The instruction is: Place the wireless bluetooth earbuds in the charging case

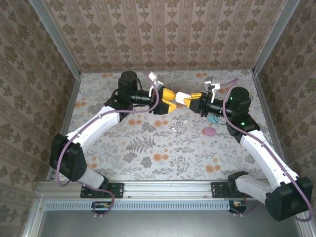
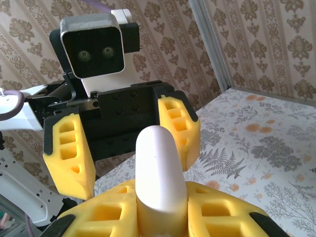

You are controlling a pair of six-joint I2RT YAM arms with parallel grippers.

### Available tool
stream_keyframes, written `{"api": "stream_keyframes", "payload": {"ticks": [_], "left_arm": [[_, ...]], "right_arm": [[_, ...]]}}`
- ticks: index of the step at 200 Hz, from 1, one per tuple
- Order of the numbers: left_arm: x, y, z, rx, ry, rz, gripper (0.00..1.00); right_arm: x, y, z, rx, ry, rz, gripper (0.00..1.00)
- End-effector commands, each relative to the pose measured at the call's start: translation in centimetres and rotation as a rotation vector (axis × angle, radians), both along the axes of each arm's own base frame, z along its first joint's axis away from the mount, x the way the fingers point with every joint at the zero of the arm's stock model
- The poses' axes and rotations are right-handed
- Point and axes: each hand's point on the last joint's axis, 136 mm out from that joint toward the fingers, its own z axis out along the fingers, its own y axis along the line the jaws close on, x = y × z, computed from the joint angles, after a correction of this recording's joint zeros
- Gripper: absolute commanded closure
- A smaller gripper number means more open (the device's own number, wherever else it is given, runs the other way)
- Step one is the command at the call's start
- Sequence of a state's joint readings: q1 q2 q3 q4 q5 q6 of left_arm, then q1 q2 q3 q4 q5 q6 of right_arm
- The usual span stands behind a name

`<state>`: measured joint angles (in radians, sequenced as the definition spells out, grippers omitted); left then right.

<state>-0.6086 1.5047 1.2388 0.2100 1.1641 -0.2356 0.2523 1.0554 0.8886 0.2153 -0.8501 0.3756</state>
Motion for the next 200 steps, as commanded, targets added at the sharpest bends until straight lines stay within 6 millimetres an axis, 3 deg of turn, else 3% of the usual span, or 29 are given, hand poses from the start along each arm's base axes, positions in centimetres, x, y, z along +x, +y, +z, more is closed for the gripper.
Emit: {"api": "stream_keyframes", "payload": {"ticks": [1,115,200], "left_arm": [[-0.7,-0.3,1.2,-0.021,-0.024,-0.046,0.34],[-1.1,-1.2,2.0,-0.042,-0.025,-0.054,0.6],[-1.2,-1.1,1.7,-0.03,-0.029,-0.057,0.74]], "right_arm": [[-1.0,0.6,0.8,0.006,-0.064,0.053,0.77],[-1.4,1.3,0.3,0.002,-0.074,0.074,0.77],[-1.3,1.4,0.3,0.009,-0.077,0.064,0.76]]}}
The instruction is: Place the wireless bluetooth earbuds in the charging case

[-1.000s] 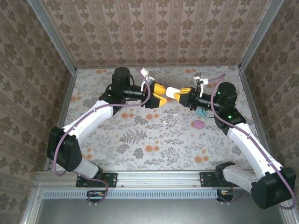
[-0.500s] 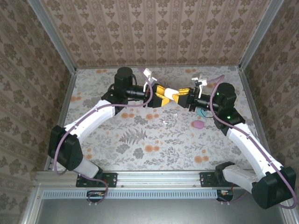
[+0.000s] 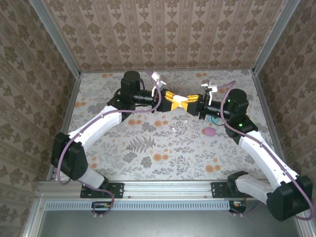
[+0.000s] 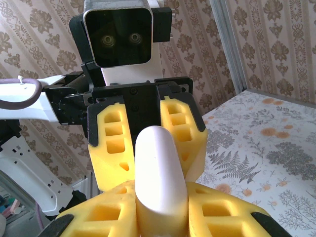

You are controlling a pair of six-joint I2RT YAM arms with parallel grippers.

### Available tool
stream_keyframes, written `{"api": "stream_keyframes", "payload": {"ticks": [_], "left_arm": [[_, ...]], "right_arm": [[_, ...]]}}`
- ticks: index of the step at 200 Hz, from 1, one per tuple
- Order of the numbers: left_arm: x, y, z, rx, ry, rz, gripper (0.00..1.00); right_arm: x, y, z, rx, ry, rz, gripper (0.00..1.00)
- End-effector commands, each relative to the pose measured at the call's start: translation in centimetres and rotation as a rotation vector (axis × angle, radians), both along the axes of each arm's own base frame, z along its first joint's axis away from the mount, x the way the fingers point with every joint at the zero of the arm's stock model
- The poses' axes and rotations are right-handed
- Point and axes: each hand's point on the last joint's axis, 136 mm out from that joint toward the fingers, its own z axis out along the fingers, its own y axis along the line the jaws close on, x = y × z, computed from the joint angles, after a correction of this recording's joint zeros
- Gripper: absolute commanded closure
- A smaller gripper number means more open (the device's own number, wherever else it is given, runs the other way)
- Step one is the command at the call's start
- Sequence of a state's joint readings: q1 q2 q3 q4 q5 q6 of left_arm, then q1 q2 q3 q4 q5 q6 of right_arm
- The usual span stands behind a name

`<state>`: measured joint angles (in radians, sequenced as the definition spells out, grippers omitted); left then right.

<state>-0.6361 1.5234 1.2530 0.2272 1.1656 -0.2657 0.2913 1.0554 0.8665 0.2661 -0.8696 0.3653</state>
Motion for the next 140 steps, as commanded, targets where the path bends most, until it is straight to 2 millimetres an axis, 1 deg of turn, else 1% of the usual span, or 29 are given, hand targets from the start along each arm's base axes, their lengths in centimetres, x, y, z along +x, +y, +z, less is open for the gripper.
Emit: {"api": "stream_keyframes", "payload": {"ticks": [1,18,27,34,58,74,90,98,111,118,124,140], "left_arm": [[-0.6,-0.2,1.6,-0.031,-0.049,-0.03,0.74],[-0.6,-0.3,1.5,-0.03,-0.049,-0.031,0.77],[-0.6,-0.3,1.4,-0.03,-0.05,-0.031,0.8],[-0.6,-0.2,1.4,-0.03,-0.053,-0.029,0.81],[-0.1,-0.2,1.1,-0.018,-0.067,0.007,0.81],[0.5,0.0,0.8,-0.007,-0.08,0.049,0.82],[1.3,0.4,0.2,0.014,-0.107,0.115,0.82],[1.8,0.6,-0.3,0.031,-0.131,0.162,0.82],[2.4,1.0,-1.0,0.053,-0.187,0.218,0.82],[2.5,1.2,-1.5,0.058,-0.219,0.241,0.83],[2.6,1.4,-1.3,0.048,-0.264,0.254,0.83],[2.5,1.8,-1.9,0.034,-0.345,0.284,0.83]], "right_arm": [[-0.2,0.1,0.3,0.005,-0.039,0.006,0.76],[0.0,0.1,0.1,0.003,-0.033,-0.001,0.75],[0.1,0.1,-0.1,-0.001,-0.025,-0.008,0.74],[0.2,0.0,-0.2,-0.005,-0.02,-0.014,0.73],[0.8,-0.3,-0.9,-0.022,0.014,-0.057,0.65],[1.3,-0.7,-1.5,-0.04,0.047,-0.097,0.55],[1.9,-1.3,-2.1,-0.051,0.101,-0.157,0.5],[2.4,-1.8,-2.4,-0.054,0.156,-0.202,0.47],[2.7,-2.3,-2.7,-0.066,0.222,-0.239,0.45],[2.6,-2.4,-2.8,-0.069,0.254,-0.244,0.43],[2.5,-2.3,-2.7,-0.07,0.273,-0.237,0.42],[2.0,-1.9,-2.6,-0.07,0.31,-0.206,0.38]]}}
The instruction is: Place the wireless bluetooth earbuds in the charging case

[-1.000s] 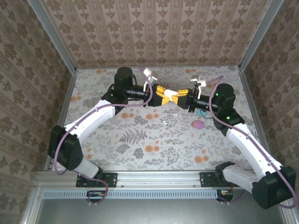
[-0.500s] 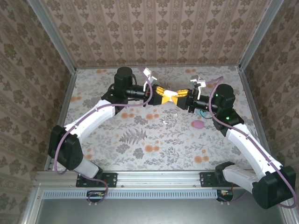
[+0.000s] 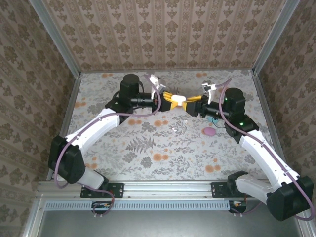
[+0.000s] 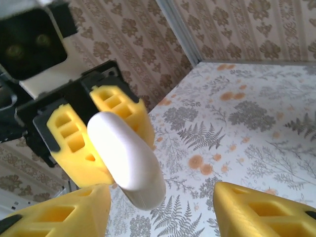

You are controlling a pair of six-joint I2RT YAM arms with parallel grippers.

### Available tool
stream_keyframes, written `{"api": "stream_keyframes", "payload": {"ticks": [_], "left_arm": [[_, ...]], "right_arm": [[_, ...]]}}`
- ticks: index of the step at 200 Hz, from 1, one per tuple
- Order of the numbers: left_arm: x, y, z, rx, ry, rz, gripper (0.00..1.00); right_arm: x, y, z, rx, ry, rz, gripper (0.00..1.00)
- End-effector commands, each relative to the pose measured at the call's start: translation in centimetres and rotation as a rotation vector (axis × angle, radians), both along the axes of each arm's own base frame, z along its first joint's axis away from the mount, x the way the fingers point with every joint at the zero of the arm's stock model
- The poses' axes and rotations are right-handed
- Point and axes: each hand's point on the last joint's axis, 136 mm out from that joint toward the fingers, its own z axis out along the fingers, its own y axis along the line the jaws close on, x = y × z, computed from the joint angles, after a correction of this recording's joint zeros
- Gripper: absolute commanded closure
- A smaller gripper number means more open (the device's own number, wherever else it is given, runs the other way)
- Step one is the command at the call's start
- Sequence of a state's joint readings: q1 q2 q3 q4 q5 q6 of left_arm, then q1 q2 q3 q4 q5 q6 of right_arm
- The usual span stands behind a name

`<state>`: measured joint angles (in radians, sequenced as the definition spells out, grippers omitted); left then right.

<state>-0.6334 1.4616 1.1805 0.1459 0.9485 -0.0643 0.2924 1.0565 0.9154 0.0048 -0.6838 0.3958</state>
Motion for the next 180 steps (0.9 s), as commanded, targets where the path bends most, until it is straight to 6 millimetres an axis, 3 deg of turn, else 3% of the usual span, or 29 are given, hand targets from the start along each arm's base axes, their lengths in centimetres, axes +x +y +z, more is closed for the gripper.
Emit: {"api": "stream_keyframes", "payload": {"ticks": [1,53,112,165,180], "left_arm": [[0.3,1.1,0.5,-0.012,-0.206,0.08,0.83],[-0.3,1.7,-0.2,-0.026,-0.338,0.116,0.82],[-1.2,1.3,-0.8,-0.035,-0.397,0.09,0.82],[-1.4,1.4,-0.8,-0.03,-0.401,0.086,0.81],[-1.6,1.3,-0.6,-0.035,-0.399,0.08,0.81]], "right_arm": [[-0.3,-0.2,0.6,0.002,0.086,-0.02,0.38],[-1.9,0.5,1.8,0.011,0.079,0.068,0.34],[-3.2,1.8,1.8,-0.023,0.072,0.16,0.33],[-3.5,2.4,1.0,-0.076,0.049,0.199,0.32],[-2.8,2.1,0.6,-0.098,0.055,0.156,0.31]]}}
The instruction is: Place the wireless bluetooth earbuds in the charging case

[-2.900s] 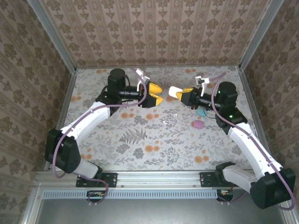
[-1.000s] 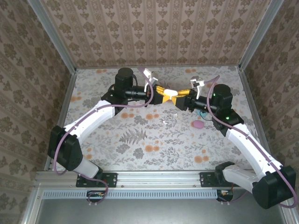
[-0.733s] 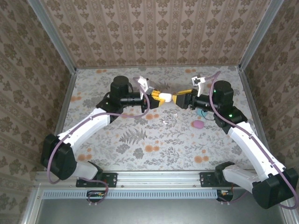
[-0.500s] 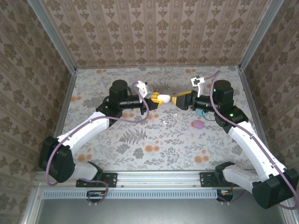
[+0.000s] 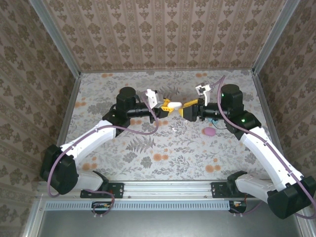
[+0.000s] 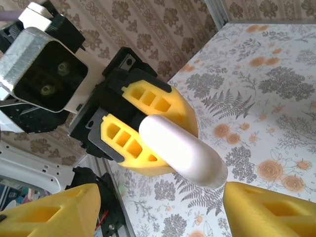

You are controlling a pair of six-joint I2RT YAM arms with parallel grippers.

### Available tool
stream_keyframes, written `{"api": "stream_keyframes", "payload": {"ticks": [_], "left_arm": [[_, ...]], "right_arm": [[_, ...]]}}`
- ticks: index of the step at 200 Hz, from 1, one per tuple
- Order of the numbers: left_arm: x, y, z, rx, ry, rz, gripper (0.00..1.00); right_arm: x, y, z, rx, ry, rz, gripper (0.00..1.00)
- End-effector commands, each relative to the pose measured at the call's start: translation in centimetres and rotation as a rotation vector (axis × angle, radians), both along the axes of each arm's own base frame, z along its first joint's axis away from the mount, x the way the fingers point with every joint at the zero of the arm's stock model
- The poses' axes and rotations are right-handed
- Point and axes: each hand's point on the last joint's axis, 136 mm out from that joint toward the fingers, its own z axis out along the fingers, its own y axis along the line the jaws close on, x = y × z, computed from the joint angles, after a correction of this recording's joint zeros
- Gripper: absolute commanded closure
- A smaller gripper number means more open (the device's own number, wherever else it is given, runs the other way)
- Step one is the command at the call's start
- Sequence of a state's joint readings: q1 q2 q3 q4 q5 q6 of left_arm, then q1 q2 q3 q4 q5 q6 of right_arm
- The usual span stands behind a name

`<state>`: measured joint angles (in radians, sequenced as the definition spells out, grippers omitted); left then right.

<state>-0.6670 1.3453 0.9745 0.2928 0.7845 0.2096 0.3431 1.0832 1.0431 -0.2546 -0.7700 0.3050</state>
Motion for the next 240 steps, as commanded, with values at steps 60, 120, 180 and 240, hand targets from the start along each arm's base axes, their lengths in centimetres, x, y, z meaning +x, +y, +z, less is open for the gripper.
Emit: {"api": "stream_keyframes", "payload": {"ticks": [60,120,180,240], "left_arm": [[-1.2,0.0,2.1,-0.045,-0.037,-0.043,0.81],[-1.7,-0.1,2.0,-0.05,0.002,-0.072,0.82],[-1.8,-0.2,1.7,-0.051,0.036,-0.087,0.82],[-1.8,0.2,1.6,-0.059,0.06,-0.082,0.83]], "right_arm": [[2.0,0.2,-1.0,-0.056,-0.007,-0.043,0.33],[3.5,0.2,-0.3,-0.027,-0.018,-0.096,0.34],[4.9,-0.2,-0.2,-0.018,0.018,-0.156,0.34],[5.7,-1.1,-0.9,-0.04,0.052,-0.221,0.34]]}}
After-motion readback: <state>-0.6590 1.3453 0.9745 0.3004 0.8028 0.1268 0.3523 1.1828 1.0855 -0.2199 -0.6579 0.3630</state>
